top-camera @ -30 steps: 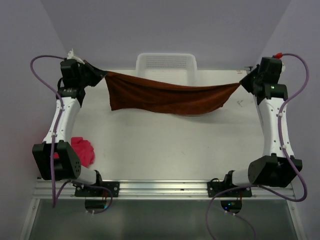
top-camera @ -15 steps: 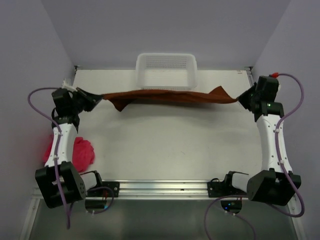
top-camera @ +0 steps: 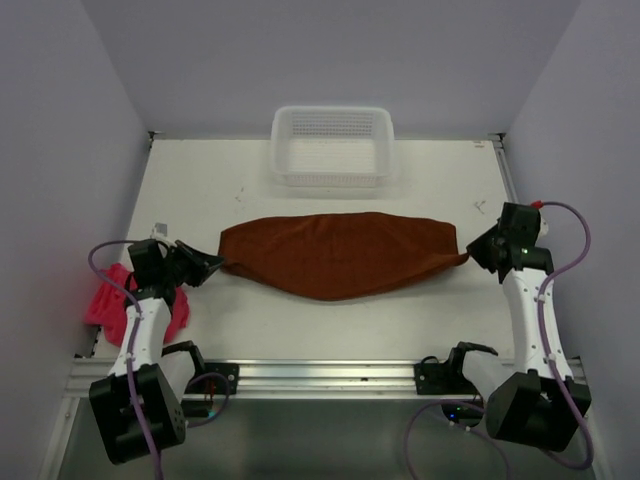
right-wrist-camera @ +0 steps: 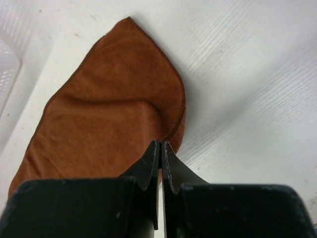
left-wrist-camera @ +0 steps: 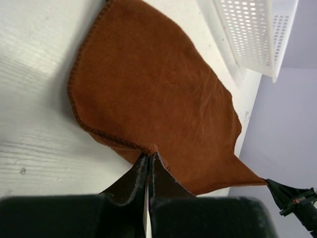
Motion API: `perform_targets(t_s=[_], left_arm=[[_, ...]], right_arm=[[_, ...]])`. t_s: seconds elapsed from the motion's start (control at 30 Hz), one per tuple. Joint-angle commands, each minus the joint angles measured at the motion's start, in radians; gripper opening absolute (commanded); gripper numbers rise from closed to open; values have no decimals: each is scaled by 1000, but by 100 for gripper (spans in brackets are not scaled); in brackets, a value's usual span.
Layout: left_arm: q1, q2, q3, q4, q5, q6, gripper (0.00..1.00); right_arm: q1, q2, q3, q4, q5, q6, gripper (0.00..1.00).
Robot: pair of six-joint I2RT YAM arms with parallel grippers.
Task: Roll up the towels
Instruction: Flatten the towel, then fold the towel
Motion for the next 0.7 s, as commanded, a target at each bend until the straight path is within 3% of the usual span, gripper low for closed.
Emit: perform_targets(t_s=[0.0,0.33,0.67], left_arm=[[11,31,-26,-34,-30,79,0],[44,120,-43,-43,-54,127,0],[140,189,111,-86,-100,182,0]], right_arm=[[-11,-16,-34,-31,78,-7,0],[-20,-2,-173,9,127,41,0],[-28,50,-135,47,173,68,0]])
